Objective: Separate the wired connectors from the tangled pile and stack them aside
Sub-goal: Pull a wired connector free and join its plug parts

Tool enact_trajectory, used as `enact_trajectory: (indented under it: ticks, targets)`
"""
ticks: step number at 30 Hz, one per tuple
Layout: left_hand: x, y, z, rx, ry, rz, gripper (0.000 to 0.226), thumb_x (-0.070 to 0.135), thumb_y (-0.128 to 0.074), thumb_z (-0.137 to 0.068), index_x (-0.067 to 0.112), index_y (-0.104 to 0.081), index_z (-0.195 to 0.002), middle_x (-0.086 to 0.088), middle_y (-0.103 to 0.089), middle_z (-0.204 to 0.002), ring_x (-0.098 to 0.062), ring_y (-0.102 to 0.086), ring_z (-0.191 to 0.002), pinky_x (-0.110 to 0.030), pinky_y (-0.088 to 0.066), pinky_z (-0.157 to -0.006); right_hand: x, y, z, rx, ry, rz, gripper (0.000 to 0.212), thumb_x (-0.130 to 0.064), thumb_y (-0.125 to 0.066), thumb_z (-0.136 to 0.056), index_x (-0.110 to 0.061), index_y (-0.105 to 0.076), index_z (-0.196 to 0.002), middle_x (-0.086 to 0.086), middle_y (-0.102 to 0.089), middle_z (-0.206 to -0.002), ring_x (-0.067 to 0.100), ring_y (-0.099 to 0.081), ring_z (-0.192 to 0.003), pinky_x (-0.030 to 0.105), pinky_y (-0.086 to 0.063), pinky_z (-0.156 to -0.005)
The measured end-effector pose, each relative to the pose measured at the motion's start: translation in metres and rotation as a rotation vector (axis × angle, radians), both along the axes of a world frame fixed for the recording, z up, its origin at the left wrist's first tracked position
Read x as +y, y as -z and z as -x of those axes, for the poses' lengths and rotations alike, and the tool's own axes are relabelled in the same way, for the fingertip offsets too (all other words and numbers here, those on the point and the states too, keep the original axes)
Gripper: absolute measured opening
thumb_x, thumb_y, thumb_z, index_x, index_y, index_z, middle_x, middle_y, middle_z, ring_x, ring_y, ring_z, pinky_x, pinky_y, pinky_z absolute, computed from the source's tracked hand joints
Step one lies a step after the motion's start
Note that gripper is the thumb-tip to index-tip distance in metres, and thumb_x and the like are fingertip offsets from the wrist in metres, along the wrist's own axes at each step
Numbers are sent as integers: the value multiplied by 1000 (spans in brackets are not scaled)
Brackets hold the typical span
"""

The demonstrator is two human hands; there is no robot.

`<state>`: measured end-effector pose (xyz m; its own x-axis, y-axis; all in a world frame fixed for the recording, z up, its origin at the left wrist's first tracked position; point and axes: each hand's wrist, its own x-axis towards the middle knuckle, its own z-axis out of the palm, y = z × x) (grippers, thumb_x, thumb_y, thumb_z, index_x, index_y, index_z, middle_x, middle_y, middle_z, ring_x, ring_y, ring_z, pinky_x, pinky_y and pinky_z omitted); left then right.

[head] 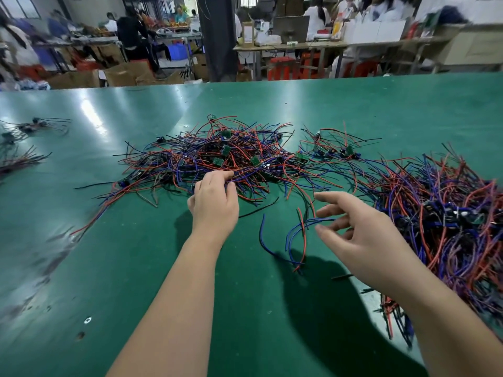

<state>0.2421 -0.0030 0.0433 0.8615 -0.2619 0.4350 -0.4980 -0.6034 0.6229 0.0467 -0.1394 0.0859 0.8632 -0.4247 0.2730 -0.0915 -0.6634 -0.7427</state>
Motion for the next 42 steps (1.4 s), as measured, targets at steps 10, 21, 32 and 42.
enact_trajectory:
  ticks: [10, 21, 32, 42]
  targets:
    - [14, -64, 33, 6, 317, 947, 21, 10, -48, -92, 16, -59, -109, 2, -63, -107, -9, -62, -101, -18, -46, -84, 4, -4, -2, -149, 50, -214, 29, -6, -63, -87, -29, -64, -105, -4, -68, -87, 11, -63, -73, 22, -53, -69]
    - [8, -76, 61, 318, 559, 1122, 21, 14, -45, -93, 23, -63, -96, 13, -68, -91, -7, -65, -88, -22, -41, -74, -6, -9, -1, -579, 230, -687, 39, 7, -46, -78, -21, -68, -62, -2, -61, -60, 11, -50, -54, 20, -39, -53]
    - [2, -74, 71, 443, 666, 1077, 19, 16, -52, -86, 21, -71, -88, 6, -72, -91, -7, -67, -73, -17, -48, -70, 12, -14, 2, -293, -153, -591, 15, -25, -77, -72, -12, -76, -81, -3, -68, -64, 2, -49, -49, 11, -38, -49]
    - [-2, -68, 66, 434, 471, 1060, 17, 21, -55, -84, 27, -71, -85, 14, -69, -94, -6, -58, -93, -22, -41, -75, 6, -25, 2, -269, -318, -1176, 25, -28, -57, -80, -13, -77, -84, 11, -66, -64, 11, -48, -36, 17, -40, -38]
